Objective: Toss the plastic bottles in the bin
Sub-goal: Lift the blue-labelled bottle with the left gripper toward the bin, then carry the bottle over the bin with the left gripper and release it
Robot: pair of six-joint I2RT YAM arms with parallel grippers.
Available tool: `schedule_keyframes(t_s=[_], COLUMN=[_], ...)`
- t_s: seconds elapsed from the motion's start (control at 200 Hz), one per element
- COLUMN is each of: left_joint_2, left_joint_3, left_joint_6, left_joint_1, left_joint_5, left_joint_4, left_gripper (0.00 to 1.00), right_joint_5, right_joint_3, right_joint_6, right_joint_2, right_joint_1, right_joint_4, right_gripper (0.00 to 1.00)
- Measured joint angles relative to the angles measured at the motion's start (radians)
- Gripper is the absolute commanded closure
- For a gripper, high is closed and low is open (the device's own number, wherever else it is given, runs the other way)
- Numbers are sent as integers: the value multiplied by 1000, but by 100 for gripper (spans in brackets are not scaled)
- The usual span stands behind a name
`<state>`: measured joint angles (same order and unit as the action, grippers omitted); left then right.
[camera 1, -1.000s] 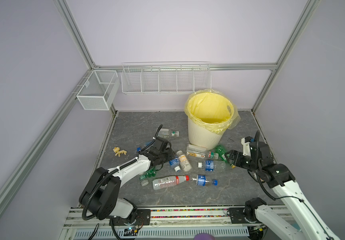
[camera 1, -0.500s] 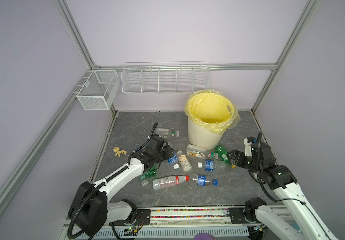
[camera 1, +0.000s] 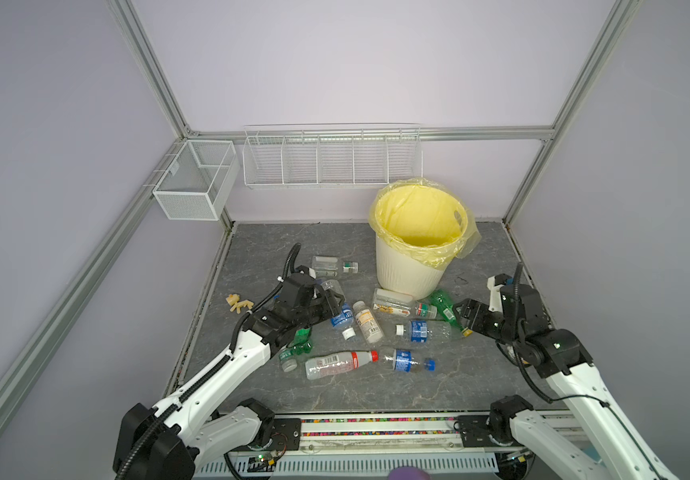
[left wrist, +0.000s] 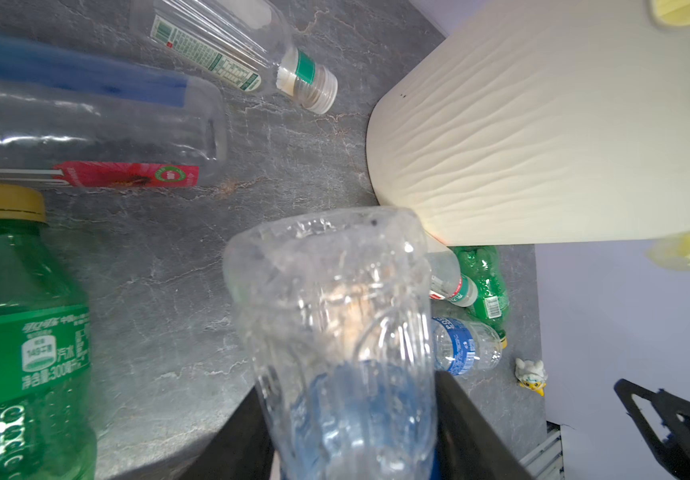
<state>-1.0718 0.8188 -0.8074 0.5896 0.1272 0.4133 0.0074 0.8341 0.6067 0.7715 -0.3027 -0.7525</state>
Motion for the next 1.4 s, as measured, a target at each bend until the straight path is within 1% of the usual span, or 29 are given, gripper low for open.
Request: schedule_keyframes(t_s=[0.16,0.325,0.525,0.71,0.825,0.93,1.05,1.225,1.28,1.399], left_joint_2=[13,14,9,-33,-39,-32,7,74,92,94], left_joint_3=[45,123,200,312,343,338,275,165,134,113], left_joint_6=[-7,-18,-14,-7,-8,-15,-28,-40,-47,-52], left_joint_1=[0,0,0,0,0,0,0,0,0,0], left_joint_5=[52,110,133,162,169,170,156,109,96,77], left_joint_4=[5,-5,-23,-39,-62,-98,-151,-154,-153,-144], left_gripper=[45,45,45,46,46,46,47,48,50,51], right_joint_5=[0,12,28,32,41,50,60,77,80,89], right_joint_3=[-4,-6,-7,-17,-17,-17,-17,-17,-17,-17], right_joint_6=[11,10,7,6,2,-5,-13,-21,-24,-26], right_joint_2=[-3,-3,-5,-24,-24,-30,-53,-76,-85,-105], right_joint_1=[0,0,0,0,0,0,0,0,0,0], right_joint_4=[1,-9,-17,-13,-13,-13,-13,-15,-18,-18], right_gripper=[12,12,12,12,12,12,12,12,12,12])
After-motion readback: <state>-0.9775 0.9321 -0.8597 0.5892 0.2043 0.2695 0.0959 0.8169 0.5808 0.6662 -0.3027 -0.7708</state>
